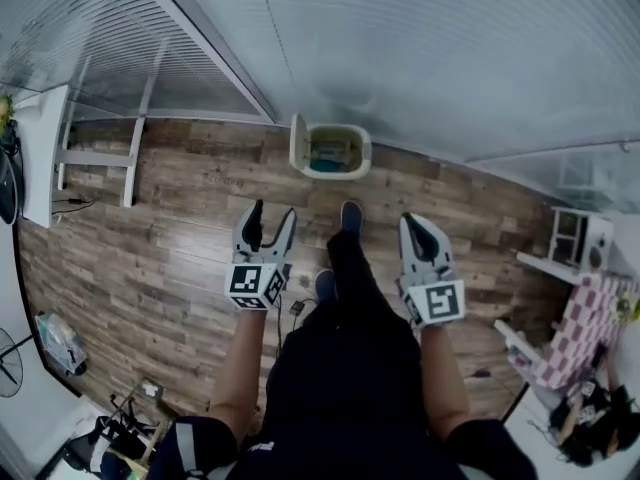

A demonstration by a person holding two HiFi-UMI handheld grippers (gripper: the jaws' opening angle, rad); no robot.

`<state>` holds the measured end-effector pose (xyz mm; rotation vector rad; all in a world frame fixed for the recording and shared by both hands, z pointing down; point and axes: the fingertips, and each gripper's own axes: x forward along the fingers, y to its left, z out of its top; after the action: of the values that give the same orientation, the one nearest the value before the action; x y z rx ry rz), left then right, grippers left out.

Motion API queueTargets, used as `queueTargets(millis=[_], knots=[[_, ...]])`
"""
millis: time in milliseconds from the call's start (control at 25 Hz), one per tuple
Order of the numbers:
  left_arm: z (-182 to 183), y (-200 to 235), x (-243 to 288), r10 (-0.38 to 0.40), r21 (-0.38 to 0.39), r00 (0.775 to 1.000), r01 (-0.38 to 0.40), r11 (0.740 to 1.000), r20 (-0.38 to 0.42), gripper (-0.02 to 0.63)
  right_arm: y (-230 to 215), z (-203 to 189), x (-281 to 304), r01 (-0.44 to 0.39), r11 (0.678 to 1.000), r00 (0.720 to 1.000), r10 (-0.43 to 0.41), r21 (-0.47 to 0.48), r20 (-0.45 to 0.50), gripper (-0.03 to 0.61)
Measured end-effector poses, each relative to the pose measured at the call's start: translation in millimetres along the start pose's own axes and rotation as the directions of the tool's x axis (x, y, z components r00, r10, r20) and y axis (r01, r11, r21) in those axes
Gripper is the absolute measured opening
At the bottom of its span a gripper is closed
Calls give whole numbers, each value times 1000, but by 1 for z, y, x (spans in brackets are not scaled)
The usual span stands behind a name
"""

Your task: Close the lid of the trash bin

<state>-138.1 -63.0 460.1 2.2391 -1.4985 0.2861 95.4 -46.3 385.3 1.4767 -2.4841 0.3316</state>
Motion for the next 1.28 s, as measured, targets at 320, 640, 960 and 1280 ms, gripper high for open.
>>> queueTargets(millis=[320, 640, 960, 1280], knots=[[-17, 21, 57, -2, 12, 999, 2, 1000, -49, 265, -10, -31, 36, -49, 996, 998, 50, 69, -24, 3], [-51, 48, 113, 7, 3, 993, -7, 1000, -114, 265, -27, -70, 58, -58, 988, 996, 67, 144, -62, 3], [-102, 78, 170, 35, -14, 978, -39, 999, -206, 265, -42, -111, 70, -55, 984, 989, 76, 167, -124, 3], [-133, 99, 210, 40, 0, 956, -42, 999, -291, 265, -53, -133, 86, -53, 989, 985, 74, 139, -153, 3]])
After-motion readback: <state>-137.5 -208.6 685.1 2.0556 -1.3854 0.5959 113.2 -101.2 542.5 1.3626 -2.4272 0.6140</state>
